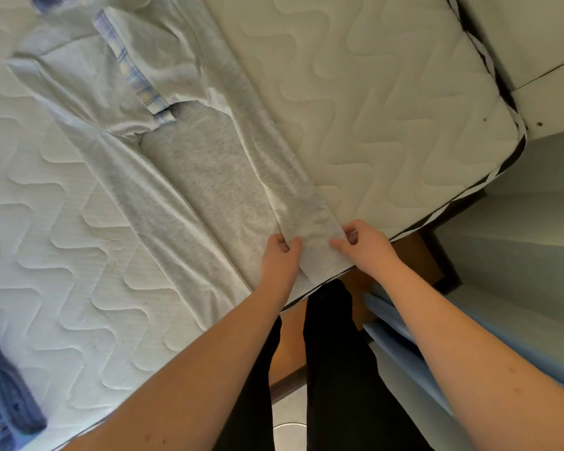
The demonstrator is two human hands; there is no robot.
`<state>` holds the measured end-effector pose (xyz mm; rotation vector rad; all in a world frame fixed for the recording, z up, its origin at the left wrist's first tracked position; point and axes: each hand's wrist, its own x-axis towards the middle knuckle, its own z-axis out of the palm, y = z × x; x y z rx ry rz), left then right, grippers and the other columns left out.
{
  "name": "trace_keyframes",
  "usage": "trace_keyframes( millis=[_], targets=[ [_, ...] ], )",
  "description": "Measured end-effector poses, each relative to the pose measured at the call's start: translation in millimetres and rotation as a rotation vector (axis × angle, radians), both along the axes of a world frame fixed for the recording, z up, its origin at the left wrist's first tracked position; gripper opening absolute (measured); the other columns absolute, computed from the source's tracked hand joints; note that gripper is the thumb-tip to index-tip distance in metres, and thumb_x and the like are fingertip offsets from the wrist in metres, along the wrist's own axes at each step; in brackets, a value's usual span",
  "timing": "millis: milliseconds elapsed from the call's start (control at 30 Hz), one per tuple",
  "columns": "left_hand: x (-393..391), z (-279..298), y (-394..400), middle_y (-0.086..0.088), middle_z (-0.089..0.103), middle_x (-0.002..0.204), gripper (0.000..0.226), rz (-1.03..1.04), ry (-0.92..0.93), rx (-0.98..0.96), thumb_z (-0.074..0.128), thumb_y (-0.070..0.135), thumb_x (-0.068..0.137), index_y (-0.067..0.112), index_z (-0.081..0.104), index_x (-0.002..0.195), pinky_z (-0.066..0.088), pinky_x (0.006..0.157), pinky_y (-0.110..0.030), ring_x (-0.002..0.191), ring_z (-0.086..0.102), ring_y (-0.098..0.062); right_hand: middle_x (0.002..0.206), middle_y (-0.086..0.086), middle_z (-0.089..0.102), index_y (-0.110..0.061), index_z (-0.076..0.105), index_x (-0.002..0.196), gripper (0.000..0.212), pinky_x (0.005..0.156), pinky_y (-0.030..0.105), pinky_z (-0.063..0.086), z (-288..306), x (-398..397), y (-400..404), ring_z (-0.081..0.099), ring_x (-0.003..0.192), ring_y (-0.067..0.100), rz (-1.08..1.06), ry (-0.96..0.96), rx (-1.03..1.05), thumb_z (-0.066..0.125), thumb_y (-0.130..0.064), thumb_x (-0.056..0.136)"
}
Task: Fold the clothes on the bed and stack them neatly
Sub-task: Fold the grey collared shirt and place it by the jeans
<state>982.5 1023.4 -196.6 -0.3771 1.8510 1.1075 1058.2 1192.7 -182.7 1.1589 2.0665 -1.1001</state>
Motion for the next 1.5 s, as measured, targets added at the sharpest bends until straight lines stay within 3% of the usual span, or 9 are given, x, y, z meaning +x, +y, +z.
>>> trace_keyframes(
  millis=[167,367,467,567,833,1000,1100,1300,1500],
  targets=[
    [18.8,-7.6,-4.1,0.009,0.071,0.096,0.035,-0.044,0.025,0.032,0.073,0.024,0.084,0.026,0.053,0.114,0.062,0.068,-0.031,0.078,0.071,-0.007,0.088,-0.004,0.059,-0.018,0.06,0.1,0.031,0.071,0.032,0.039,1.0,0.2,1.5,0.059,0.089,0.022,0.134,-0.018,-0.011,0.05,-0.047,0.098],
    [30.0,-8.2,-6.7,0.006,0.069,0.056,0.022,-0.194,-0.002,-0.09,0.063,0.036,0.093,0.015,0.063,0.087,0.056,0.053,-0.024,0.05,0.067,-0.007,0.087,-0.001,0.059,-0.016,0.058,0.098,0.031,0.071,0.037,0.045,5.0,1.6,7.9,0.059,0.085,0.024,0.281,-0.051,0.023,0.062,-0.047,0.092],
    [35.7,-3.3,-9.3,0.01,0.068,0.056,0.025,-0.327,0.075,-0.19,0.057,0.045,0.093,0.023,0.058,0.08,0.042,0.047,-0.016,0.05,0.063,-0.001,0.074,-0.002,0.054,-0.021,0.047,0.075,0.045,0.057,0.034,0.038,7.2,5.4,6.3,0.055,0.073,0.022,0.373,-0.158,0.173,0.054,-0.063,0.089],
    [35.8,2.3,-13.3,0.009,0.064,0.068,0.024,-0.397,0.183,-0.269,0.057,0.049,0.091,0.029,0.055,0.078,0.038,0.051,-0.022,0.062,0.059,-0.004,0.078,-0.003,0.054,-0.021,0.049,0.08,0.044,0.057,0.033,0.038,11.5,5.3,5.7,0.056,0.076,0.021,0.401,-0.185,0.287,0.054,-0.065,0.087],
    [-33.8,13.1,12.5,0.018,0.065,0.086,0.029,-0.018,0.309,-0.12,0.064,0.041,0.09,0.031,0.056,0.116,0.042,0.061,-0.011,0.074,0.061,0.009,0.108,0.001,0.059,-0.016,0.055,0.123,0.035,0.086,0.037,0.048,5.1,-25.6,5.4,0.056,0.1,0.02,0.151,0.19,0.187,0.06,-0.036,0.094],
    [-104.6,13.5,51.5,0.004,0.067,0.112,0.051,0.345,0.071,0.118,0.074,0.032,0.086,0.016,0.053,0.129,0.056,0.086,-0.031,0.101,0.067,-0.012,0.106,-0.001,0.06,-0.012,0.053,0.131,0.042,0.082,0.028,0.046,-2.3,-65.9,5.0,0.06,0.096,0.017,0.003,0.245,0.112,0.062,-0.031,0.094],
    [-136.0,11.2,61.6,-0.002,0.068,0.111,0.043,0.343,0.051,0.094,0.076,0.024,0.084,0.01,0.06,0.121,0.058,0.084,-0.036,0.099,0.067,-0.02,0.105,-0.002,0.061,-0.013,0.054,0.128,0.045,0.079,0.027,0.043,-4.8,-88.2,4.7,0.058,0.092,0.014,-0.013,0.235,0.115,0.066,-0.034,0.09],
    [-147.7,6.1,40.0,-0.002,0.068,0.094,0.02,0.346,0.107,-0.078,0.076,0.025,0.081,0.015,0.061,0.091,0.059,0.072,-0.034,0.087,0.069,-0.022,0.089,0.001,0.064,-0.022,0.056,0.088,0.022,0.078,0.036,0.048,-2.0,-108.7,6.0,0.062,0.086,0.024,0.243,0.017,0.273,0.063,-0.043,0.09],
    [-157.8,1.6,20.5,0.011,0.068,0.096,0.029,0.237,0.206,-0.041,0.076,0.032,0.083,0.025,0.058,0.105,0.055,0.07,-0.023,0.088,0.068,-0.008,0.088,-0.008,0.063,-0.019,0.061,0.101,0.026,0.08,0.04,0.051,-2.2,-125.6,6.4,0.062,0.087,0.019,0.103,0.164,0.181,0.062,-0.041,0.089]
  ],
)
